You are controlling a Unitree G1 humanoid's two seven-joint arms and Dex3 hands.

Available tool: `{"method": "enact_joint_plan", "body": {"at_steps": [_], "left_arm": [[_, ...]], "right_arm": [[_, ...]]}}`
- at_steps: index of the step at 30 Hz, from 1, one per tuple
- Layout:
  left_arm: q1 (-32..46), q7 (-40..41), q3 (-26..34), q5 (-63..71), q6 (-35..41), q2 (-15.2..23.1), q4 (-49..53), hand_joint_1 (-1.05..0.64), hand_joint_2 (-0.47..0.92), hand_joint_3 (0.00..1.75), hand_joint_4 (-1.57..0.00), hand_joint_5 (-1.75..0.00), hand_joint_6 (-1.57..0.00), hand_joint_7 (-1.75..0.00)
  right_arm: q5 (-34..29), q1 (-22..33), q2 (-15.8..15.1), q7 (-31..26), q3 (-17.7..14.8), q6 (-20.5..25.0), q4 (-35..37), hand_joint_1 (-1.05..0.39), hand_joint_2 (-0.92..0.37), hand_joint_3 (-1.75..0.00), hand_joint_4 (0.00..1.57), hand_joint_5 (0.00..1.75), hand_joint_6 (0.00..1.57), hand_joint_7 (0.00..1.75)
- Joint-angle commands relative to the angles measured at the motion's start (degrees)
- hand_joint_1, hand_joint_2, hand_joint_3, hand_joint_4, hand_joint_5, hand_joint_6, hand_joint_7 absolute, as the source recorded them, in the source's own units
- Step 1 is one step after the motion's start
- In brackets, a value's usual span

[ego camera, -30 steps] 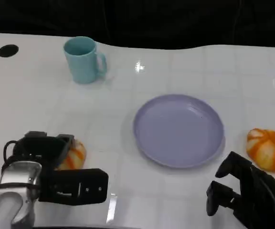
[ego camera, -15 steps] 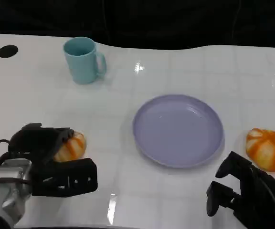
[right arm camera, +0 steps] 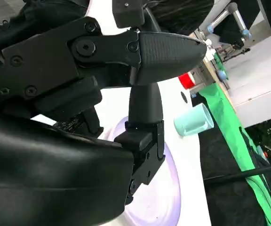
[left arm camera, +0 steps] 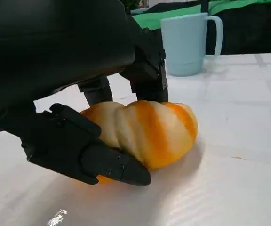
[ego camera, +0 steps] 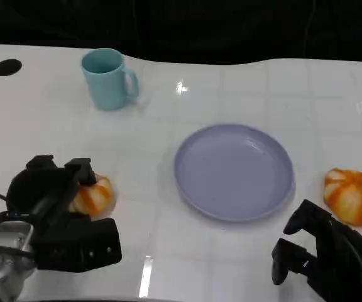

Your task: Grasp the bread from the table and place it into the plate.

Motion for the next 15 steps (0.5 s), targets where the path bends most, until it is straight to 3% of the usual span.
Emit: {"method": "enact_joint_plan", "body": {"at_steps": [1,15], "left_arm": [[0.8,0.0,1.1,-0.9,-0.4,2.2,-4.4,-0.3,0.91,0.42,-0.82,-1.75,-0.57,-1.75],[-1.2,-10.9,4.5,-6.2,2.0,2.0,-17.1,-0.25,0.87,0.43,-0.81,-1.75,-0.58,-1.75]], "right_arm": [[0.2,-0.7,-0.5,0.6,-0.4,-1.2,0.9,-0.57,-0.92,-0.46,0.74,1.75,0.46,1.74],[-0.5,-0.4,-0.5,0.1,0.1,-1.5,0.8,-0.57,-0.91,-0.47,0.74,1.75,0.46,1.75]]}}
